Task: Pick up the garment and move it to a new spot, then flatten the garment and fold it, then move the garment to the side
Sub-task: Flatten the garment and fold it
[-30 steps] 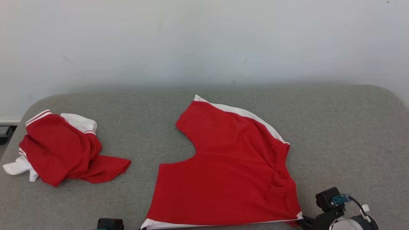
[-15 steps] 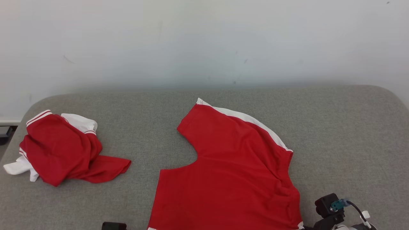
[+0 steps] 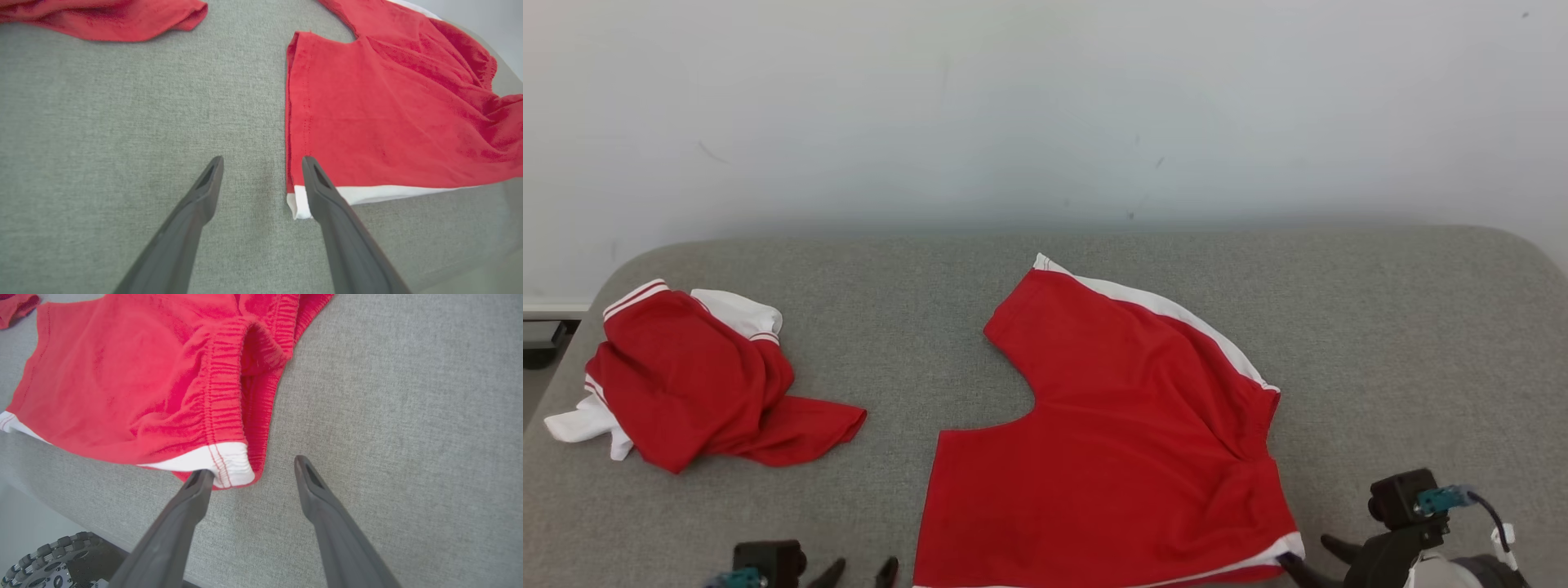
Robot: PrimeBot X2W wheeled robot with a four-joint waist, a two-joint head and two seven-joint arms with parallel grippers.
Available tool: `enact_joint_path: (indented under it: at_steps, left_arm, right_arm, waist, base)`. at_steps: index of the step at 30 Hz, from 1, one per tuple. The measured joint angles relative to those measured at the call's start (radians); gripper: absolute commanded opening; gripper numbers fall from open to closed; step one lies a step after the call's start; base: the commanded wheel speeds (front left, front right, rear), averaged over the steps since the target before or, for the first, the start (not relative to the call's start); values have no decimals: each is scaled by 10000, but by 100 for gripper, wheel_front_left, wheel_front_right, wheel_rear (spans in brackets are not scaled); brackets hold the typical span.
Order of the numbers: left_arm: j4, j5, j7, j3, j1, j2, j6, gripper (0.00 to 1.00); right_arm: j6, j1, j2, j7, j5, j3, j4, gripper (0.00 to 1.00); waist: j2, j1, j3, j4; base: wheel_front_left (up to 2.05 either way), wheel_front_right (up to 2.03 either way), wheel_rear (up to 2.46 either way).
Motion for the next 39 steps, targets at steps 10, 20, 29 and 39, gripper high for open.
enact_joint_path:
  at_steps: [10, 20, 29, 39]
  left_arm:
    - [-803, 171, -1018, 773, 201, 150, 165, 100]
    - [-1200, 652, -1804, 1779, 464, 132, 174, 100]
    - [-1340, 1528, -2583, 3465, 954, -293, 174, 100]
    - [-1618, 2679, -2692, 4671, 1722, -844, 176, 100]
  right_arm:
    - [-314, 589, -309, -10, 765, -819, -1684, 100]
    - [-838, 683, -616, -562, 458, -1417, -2978, 100]
    - [-1279, 404, -533, -2428, -671, -2464, -3235, 100]
    - [-1446, 1407, -119, -3885, -1450, -3244, -3384, 100]
  waist:
    - [0, 0, -94, -36]
    - [1, 0, -167, -139]
    - [0, 0, -117, -300]
    - [0, 0, -62, -434]
  base:
    - [0, 0, 0]
    - [0, 0, 0]
    - [0, 0, 0]
    - [0, 0, 0]
